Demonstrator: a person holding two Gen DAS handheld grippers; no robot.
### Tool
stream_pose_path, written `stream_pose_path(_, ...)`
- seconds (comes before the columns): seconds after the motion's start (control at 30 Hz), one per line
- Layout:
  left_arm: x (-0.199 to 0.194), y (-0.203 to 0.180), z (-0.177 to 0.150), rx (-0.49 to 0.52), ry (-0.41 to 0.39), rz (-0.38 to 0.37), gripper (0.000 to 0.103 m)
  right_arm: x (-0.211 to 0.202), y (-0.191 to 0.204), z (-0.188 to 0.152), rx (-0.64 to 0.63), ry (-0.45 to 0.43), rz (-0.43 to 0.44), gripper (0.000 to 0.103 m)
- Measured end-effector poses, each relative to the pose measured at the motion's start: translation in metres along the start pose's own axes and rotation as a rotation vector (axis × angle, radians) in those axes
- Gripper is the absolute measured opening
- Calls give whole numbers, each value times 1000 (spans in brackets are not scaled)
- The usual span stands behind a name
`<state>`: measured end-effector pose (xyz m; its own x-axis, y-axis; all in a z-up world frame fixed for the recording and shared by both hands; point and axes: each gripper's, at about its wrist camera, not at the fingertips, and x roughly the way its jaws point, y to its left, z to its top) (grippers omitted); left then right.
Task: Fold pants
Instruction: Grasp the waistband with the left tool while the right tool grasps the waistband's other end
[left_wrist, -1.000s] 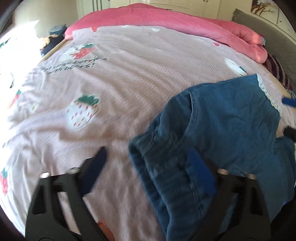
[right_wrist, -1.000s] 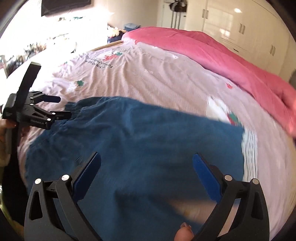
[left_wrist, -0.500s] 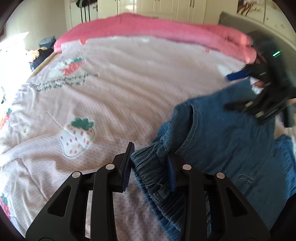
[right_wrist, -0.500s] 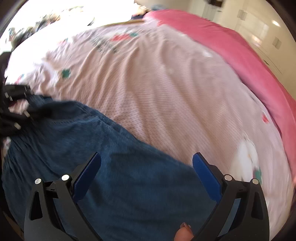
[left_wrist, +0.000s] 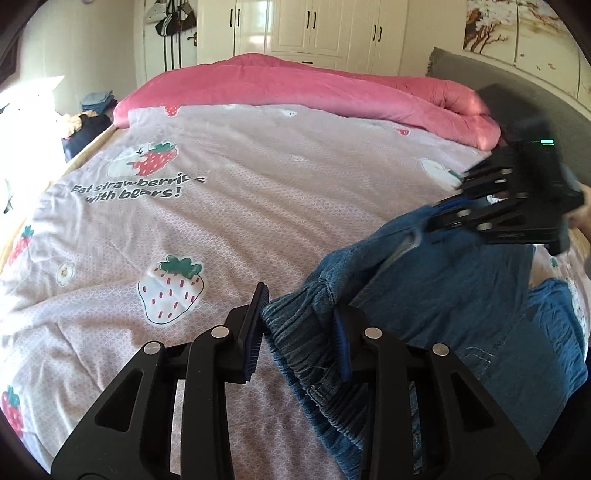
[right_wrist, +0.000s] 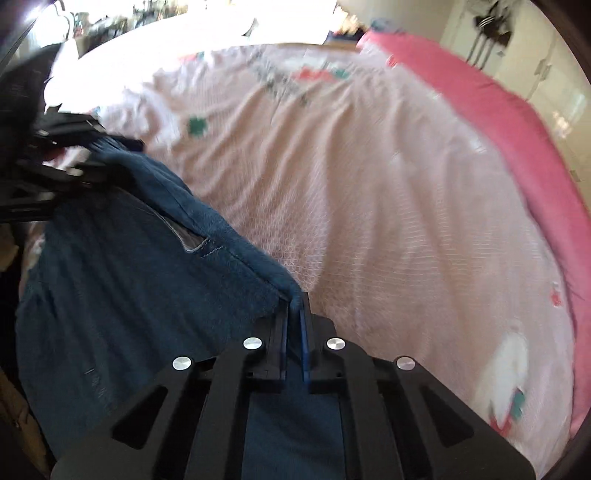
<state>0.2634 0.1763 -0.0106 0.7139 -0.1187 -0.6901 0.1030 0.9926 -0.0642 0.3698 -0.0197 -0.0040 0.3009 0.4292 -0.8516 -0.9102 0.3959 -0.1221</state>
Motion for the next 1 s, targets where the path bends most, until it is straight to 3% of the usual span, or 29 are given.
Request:
stream_pose_path(0.23,-38,-16,-6,81,-112,-39,24,-86,60,-24,19,-103,-126,4)
stream_pose_path(0.43,-83,-34,-36,185,-178,-78,24,-120,118,-57,88,-134,-104,4)
stream_pose_path(0.63,-121,-65,-82,358,-202,-87,24,-120,167,-101,186,-124,-43,5)
stream_pose_path(0.77,-132,-82,-115,433,-166,-131,24,-114,190,-135,260,-132,-11,5)
stream_pose_path(0.83,-129,-89,-132,478,-128,-102,24,-110,204,-149,278,-129,4,5)
stream_pose_path(1.0,-130,-92,-153,468,-66,-123,25,-86,222,-165,313,-77,25,8)
